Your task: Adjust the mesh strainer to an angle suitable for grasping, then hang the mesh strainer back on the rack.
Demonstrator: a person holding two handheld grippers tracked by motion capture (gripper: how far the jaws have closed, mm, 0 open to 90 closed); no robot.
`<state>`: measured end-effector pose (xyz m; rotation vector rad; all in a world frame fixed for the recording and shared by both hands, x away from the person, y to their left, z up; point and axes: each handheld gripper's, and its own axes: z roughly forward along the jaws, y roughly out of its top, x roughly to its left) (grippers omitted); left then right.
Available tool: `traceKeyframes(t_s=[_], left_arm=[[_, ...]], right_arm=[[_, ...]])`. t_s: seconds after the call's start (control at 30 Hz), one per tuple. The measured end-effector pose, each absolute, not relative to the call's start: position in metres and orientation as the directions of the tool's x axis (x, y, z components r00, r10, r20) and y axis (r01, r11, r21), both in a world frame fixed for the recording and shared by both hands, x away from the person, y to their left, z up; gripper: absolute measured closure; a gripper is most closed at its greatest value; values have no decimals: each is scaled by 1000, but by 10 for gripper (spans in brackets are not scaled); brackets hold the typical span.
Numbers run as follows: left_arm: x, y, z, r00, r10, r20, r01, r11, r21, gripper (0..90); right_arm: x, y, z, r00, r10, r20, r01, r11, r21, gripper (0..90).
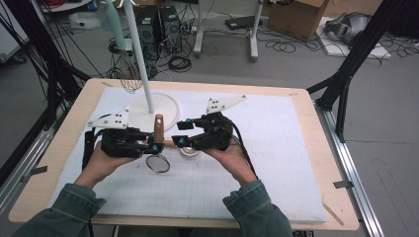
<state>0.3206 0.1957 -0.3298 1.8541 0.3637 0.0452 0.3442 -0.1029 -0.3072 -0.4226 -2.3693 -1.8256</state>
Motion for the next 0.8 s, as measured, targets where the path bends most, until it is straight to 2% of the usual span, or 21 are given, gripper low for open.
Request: traceKeyframes(t_s=[0.2,0.8], left_arm=[[323,203,-322,943,295,-151,225,-236,945,717],[348,224,-283,927,352,-131,208,-192,959,717]], right_arm=[[340,-135,-311,-939,241,245,299,220,929,305],[327,-191,-320,-908,352,228,313,207,927,273]])
